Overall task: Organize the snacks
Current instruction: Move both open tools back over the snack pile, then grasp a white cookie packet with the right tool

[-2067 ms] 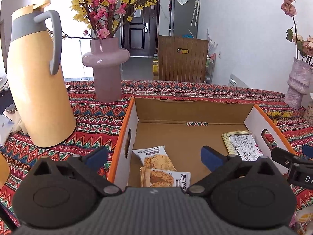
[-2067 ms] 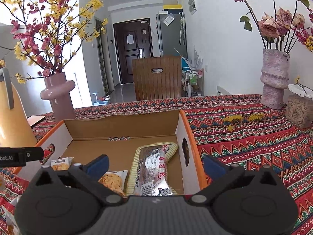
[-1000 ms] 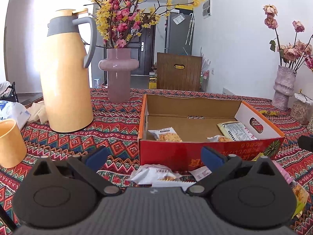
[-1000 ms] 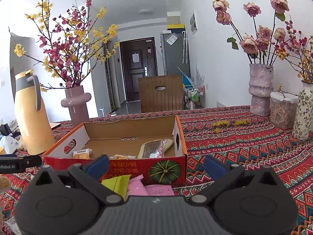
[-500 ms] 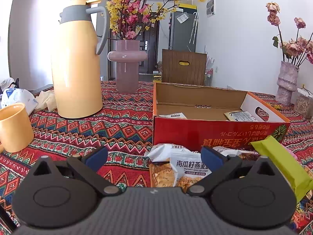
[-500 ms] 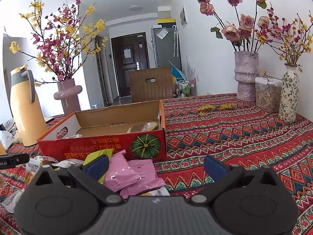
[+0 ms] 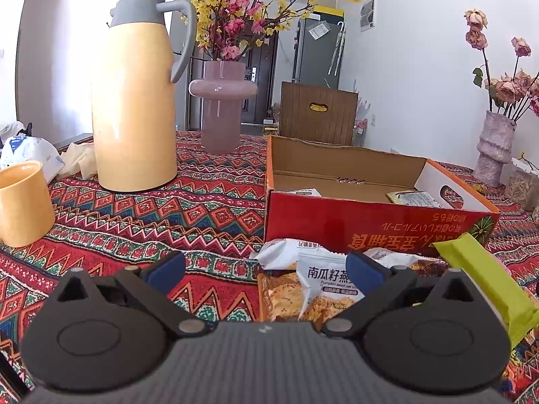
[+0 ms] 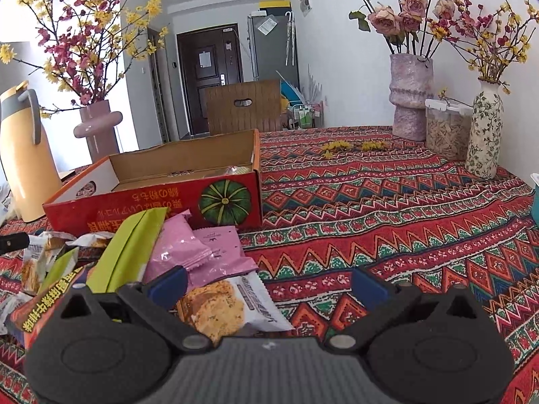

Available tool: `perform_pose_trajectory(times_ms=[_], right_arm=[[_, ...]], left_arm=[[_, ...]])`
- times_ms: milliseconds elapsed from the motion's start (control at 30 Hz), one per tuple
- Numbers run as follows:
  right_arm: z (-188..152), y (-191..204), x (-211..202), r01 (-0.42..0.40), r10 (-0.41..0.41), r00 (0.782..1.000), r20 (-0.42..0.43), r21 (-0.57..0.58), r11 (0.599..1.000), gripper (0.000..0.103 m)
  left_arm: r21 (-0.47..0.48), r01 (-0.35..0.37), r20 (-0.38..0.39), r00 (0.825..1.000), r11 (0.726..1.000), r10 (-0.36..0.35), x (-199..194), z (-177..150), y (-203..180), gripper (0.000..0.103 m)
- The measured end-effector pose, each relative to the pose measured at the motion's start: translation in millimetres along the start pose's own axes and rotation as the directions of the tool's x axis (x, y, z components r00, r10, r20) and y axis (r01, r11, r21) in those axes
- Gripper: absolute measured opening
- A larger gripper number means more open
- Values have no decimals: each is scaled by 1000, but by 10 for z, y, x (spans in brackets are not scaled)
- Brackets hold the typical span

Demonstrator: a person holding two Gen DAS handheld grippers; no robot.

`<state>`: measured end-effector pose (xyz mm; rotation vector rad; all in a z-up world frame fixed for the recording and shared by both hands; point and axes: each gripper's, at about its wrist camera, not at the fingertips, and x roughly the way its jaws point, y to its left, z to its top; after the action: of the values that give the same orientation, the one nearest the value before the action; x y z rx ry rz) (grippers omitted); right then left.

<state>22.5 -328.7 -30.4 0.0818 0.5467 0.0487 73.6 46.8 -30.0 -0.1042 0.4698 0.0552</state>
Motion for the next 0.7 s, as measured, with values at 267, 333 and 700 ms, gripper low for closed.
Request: perform_pose_trajectory(times_ms=[267,333,700], right_arm=[[-28,9,50,-17,17,999,-41,-12,1000,103],[-31,12,75,-14,13,999,-52,-10,1000,103],[-74,143,210,-48,39,993,-110,-84,995,93]], left_arm=[[-6,0,-3,1000,1000,0,-2,-7,8,103],[-9,2,-5,1000,1000,-2,2,-8,11,103],[-8,8,-10,1000,1000,-8,13,-9,0,103]])
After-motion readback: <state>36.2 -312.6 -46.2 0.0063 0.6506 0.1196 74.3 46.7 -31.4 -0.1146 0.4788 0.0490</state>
